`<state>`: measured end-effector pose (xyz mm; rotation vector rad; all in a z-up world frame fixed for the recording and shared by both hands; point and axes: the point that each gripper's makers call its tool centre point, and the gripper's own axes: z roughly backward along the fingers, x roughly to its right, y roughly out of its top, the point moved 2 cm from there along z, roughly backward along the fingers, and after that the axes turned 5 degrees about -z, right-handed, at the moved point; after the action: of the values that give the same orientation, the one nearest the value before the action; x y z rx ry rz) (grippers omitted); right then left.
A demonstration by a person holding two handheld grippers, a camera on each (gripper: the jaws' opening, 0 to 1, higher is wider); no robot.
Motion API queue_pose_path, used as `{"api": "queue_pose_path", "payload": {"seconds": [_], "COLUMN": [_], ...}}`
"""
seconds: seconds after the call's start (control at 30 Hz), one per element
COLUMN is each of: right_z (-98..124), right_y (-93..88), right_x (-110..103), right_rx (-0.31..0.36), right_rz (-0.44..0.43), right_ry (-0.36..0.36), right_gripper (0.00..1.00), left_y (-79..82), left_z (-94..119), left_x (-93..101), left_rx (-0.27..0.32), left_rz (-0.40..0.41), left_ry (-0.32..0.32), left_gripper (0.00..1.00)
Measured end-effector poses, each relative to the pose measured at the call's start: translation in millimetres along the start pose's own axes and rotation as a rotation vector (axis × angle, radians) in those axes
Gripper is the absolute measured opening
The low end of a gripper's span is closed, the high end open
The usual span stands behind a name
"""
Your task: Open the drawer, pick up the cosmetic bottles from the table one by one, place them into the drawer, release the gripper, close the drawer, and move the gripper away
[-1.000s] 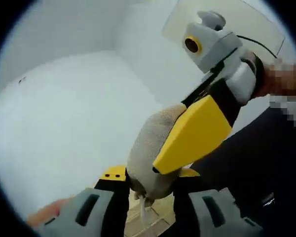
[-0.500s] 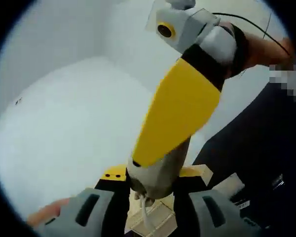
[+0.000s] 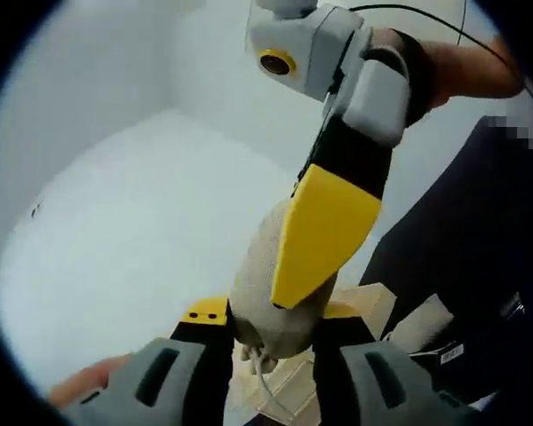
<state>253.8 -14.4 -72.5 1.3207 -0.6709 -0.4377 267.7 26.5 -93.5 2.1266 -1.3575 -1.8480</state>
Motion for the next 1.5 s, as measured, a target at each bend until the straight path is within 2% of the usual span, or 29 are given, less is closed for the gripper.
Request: {"api": "queue_pose_path", "payload": {"seconds": [0.07,0.13,0.23,0.37,0.43,0.5,0.63,0.87,1.0,1.03,1.07,1.2,1.23,1.27,1.3,1.37,1.4,1.43,1.5], "right_z": [0.7,1.1,2.0,6.0,9.2,13.1,22.4,36.7,40.1,41.0,42.4,46.0,46.5,46.5,46.2,44.7,43.5,42.8,42.1], "right_y": [-0.4,-0.1,0.5,4.8,7.0,9.2,14.8,29.9,36.2,37.1,38.5,43.3,44.8,44.8,44.1,42.5,41.0,39.7,38.6], "right_x": [0.2,1.9,6.1,13.8,19.1,25.9,38.1,45.9,43.3,42.1,41.0,37.2,35.8,33.2,30.4,24.0,18.9,15.8,10.7], "right_rx": [0.001,0.011,0.026,0.062,0.082,0.101,0.16,0.272,0.312,0.321,0.333,0.389,0.409,0.423,0.43,0.445,0.451,0.455,0.467], "right_rz": [0.005,0.0,-0.007,-0.042,-0.046,-0.05,-0.072,-0.086,-0.081,-0.074,-0.066,-0.042,-0.033,-0.021,-0.006,0.025,0.043,0.054,0.085], "right_ry": [-0.006,-0.007,-0.012,-0.013,-0.026,-0.042,-0.067,-0.084,-0.085,-0.085,-0.088,-0.099,-0.1,-0.1,-0.105,-0.107,-0.102,-0.105,-0.105], "right_gripper": [0.5,0.49,0.49,0.49,0.49,0.49,0.49,0.49,0.49,0.49,0.49,0.49,0.49,0.49,0.49,0.49,0.49,0.49,0.49], "left_y": [0.3,0.9,3.9,-1.7,-4.7,-9.4,-15.9,-17.2,-6.2,-4.4,8.0,21.4,25.1,25.4,28.0,27.5,28.1,29.0,26.8], "left_z": [-1.4,-0.5,2.1,5.2,6.5,6.5,13.3,25.0,28.6,28.6,31.3,28.4,27.1,24.1,22.6,18.4,15.6,13.8,9.3], "left_x": [1.8,1.6,3.3,7.2,10.5,4.5,-0.8,5.5,7.0,7.5,12.3,4.2,1.5,-1.0,-4.0,-7.7,-15.5,-17.6,-23.6], "left_rx": [0.015,0.021,0.056,0.045,0.042,0.044,0.076,0.14,0.227,0.239,0.287,0.386,0.414,0.418,0.446,0.451,0.49,0.491,0.493], "left_rz": [0.037,0.049,0.131,0.165,0.23,0.306,0.516,0.975,1.301,1.354,1.4,1.603,1.661,1.72,1.756,1.801,1.842,1.878,1.934], "left_ry": [-0.018,-0.009,-0.015,-0.06,-0.088,-0.096,-0.123,-0.275,-0.391,-0.41,-0.424,-0.468,-0.474,-0.481,-0.478,-0.471,-0.444,-0.45,-0.421], "left_gripper": [0.32,0.33,0.38,0.52,0.63,0.69,0.72,0.72,0.76,0.77,0.77,0.83,0.85,0.87,0.88,0.89,0.89,0.89,0.88]}}
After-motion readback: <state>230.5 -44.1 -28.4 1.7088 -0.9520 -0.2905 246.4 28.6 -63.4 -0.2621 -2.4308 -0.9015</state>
